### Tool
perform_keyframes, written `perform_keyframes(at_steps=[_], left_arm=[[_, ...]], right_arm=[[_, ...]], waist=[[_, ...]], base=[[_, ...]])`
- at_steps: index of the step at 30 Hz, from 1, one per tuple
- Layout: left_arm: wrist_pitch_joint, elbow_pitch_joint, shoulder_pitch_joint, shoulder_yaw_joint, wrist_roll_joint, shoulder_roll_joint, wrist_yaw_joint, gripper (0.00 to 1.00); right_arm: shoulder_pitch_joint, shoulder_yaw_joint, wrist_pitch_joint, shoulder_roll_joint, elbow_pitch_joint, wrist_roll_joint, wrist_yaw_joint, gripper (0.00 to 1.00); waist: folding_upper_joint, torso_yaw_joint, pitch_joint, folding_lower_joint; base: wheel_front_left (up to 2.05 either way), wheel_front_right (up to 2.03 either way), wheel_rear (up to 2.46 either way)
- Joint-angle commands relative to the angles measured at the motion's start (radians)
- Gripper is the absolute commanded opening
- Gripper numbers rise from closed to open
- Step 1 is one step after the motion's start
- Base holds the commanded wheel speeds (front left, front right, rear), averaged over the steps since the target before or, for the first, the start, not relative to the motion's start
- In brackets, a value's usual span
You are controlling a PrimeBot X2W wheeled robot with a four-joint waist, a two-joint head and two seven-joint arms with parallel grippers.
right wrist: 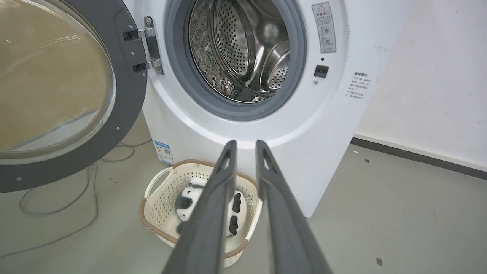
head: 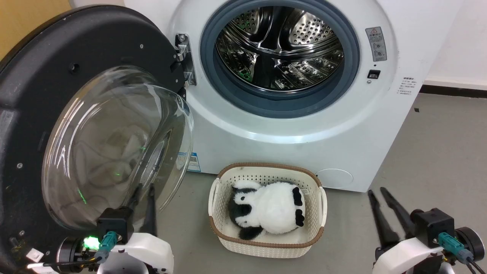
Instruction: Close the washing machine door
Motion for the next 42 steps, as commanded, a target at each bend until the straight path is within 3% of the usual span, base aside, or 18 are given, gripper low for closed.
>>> perform_keyframes(at_steps=[1, 5, 6, 7, 8, 29, 35, 42], left_arm=[[-0.001, 0.0, 0.0, 0.0, 0.0, 0.0, 0.0, 1.0], [-0.018, 0.0, -0.001, -0.011, -0.004, 0.0, 0.022, 1.0], [-0.02, 0.0, -0.001, -0.012, -0.005, 0.0, 0.025, 0.47], [-0.022, 0.0, -0.002, -0.013, -0.005, 0.0, 0.027, 0.05], [-0.024, 0.0, -0.002, -0.015, -0.006, 0.0, 0.029, 0.0], [-0.068, -0.077, -0.092, -0.018, -0.022, 0.001, 0.009, 0.0], [-0.085, -0.132, -0.157, -0.013, -0.039, 0.001, -0.01, 0.0], [-0.104, -0.17, -0.241, 0.05, -0.137, 0.001, -0.026, 0.0]], right_arm=[[0.0, 0.0, -0.001, 0.0, 0.0, 0.001, 0.0, 1.0], [0.0, -0.014, -0.018, 0.0, 0.001, 0.017, 0.0, 1.0], [0.0, -0.016, -0.02, 0.0, 0.001, 0.02, 0.0, 1.0], [0.0, -0.018, -0.022, 0.0, 0.001, 0.022, 0.0, 1.0], [0.0, -0.02, -0.024, 0.0, 0.001, 0.024, 0.0, 1.0], [-0.003, -0.059, -0.068, 0.001, -0.008, 0.066, 0.0, 1.0], [-0.007, -0.074, -0.085, 0.002, -0.013, 0.076, 0.0, 1.0], [-0.011, -0.09, -0.104, 0.002, -0.016, 0.086, 0.0, 1.0]], waist=[[0.0, 0.0, 0.0, 0.0], [0.0, 0.0, 0.002, 0.0], [0.0, 0.001, 0.002, 0.0], [0.0, 0.001, 0.003, 0.0], [0.0, 0.001, 0.003, 0.0], [0.0, 0.067, 0.022, 0.0], [0.0, 0.123, 0.032, 0.0], [0.0, 0.191, 0.046, 0.0]], base=[[0.0, 0.0, 0.0], [0.0, 0.0, 0.0], [0.0, 0.0, 0.0], [0.0, 0.0, 0.0], [0.0, 0.0, 0.0], [0.0, 0.0, 0.0], [0.0, 0.0, 0.0], [0.0, 0.0, 0.0]])
